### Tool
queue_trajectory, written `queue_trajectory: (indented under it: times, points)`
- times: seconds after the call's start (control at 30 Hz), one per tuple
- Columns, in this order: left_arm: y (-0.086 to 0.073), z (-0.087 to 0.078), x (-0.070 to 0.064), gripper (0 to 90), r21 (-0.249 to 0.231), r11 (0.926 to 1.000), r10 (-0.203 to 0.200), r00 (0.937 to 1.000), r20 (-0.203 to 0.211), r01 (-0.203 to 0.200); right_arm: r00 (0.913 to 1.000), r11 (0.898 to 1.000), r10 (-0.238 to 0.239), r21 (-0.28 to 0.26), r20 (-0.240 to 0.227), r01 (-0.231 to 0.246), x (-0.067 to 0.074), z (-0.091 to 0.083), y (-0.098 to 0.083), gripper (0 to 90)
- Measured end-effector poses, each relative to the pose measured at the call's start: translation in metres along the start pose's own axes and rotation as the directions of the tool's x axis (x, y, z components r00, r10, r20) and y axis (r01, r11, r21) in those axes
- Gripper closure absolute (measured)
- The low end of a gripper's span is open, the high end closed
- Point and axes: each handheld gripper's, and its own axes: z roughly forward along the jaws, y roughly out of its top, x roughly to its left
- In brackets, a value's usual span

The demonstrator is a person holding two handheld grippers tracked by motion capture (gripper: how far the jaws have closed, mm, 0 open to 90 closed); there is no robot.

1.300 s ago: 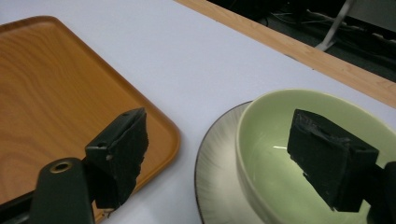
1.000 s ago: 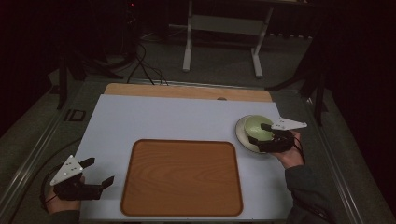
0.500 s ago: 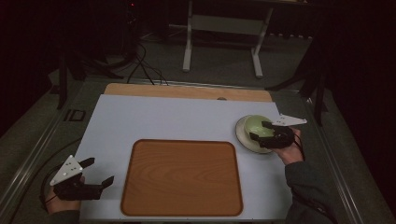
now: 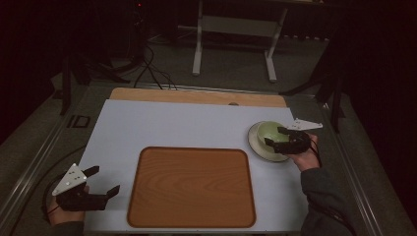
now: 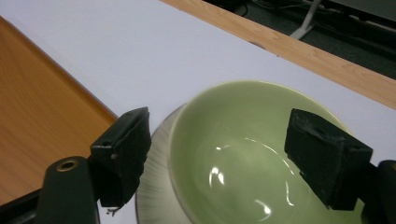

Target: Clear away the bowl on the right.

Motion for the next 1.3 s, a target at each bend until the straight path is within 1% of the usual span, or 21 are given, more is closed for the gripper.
queue_trajectory:
  times: [0.2, 0.27, 0.4, 0.6, 0.8, 0.97, 1.1, 1.17, 1.27, 1.3]
  points:
    - [0.0, 0.0, 0.0, 2.3, -0.002, 1.0, -0.003, 1.0, -0.001, 0.003, 0.9999, 1.0, 0.003, 0.014, 0.012, -0.003, -0.005, 0.0, -0.001, 22.0]
    - [0.0, -0.001, 0.0, 2.3, -0.002, 1.0, -0.003, 1.0, -0.002, 0.003, 0.9997, 1.0, 0.013, 0.014, 0.019, -0.013, -0.008, -0.001, -0.001, 22.0]
    - [0.0, 0.0, 0.0, 2.3, 0.0, 1.0, -0.001, 1.0, -0.001, 0.001, 0.9994, 0.999, 0.018, 0.026, 0.03, -0.019, -0.012, 0.0, -0.003, 21.9]
    - [0.0, 0.0, 0.0, 2.3, -0.001, 1.0, -0.001, 1.0, -0.002, 0.001, 0.9983, 0.999, 0.025, 0.047, 0.053, -0.028, -0.014, 0.002, -0.009, 21.9]
    - [0.0, 0.0, 0.0, 2.3, -0.001, 1.0, -0.002, 1.0, -0.003, 0.002, 0.995, 0.998, 0.045, 0.032, 0.089, -0.048, -0.02, -0.002, -0.011, 21.9]
    - [0.0, 0.0, 0.0, 2.3, -0.001, 1.0, -0.001, 1.0, -0.003, 0.001, 0.9923, 0.998, 0.056, 0.032, 0.111, -0.059, -0.025, -0.006, -0.012, 22.2]
    - [0.0, 0.0, 0.001, 2.3, -0.002, 1.0, -0.003, 1.0, -0.003, 0.003, 0.9866, 0.995, 0.084, 0.039, 0.14, -0.09, -0.031, -0.006, -0.014, 24.8]
    - [0.0, 0.0, 0.0, 2.3, -0.002, 1.0, -0.002, 1.0, -0.003, 0.002, 0.9846, 0.993, 0.1, 0.039, 0.143, -0.107, -0.033, -0.007, -0.015, 26.4]
    - [0.0, 0.0, 0.0, 2.3, 0.0, 1.0, -0.002, 1.0, -0.002, 0.002, 0.9829, 0.991, 0.11, 0.053, 0.148, -0.119, -0.035, -0.006, -0.016, 31.7]
    - [0.0, 0.0, 0.0, 2.3, 0.0, 1.0, -0.002, 1.0, -0.003, 0.002, 0.981, 0.991, 0.112, 0.06, 0.158, -0.123, -0.035, -0.005, -0.016, 33.8]
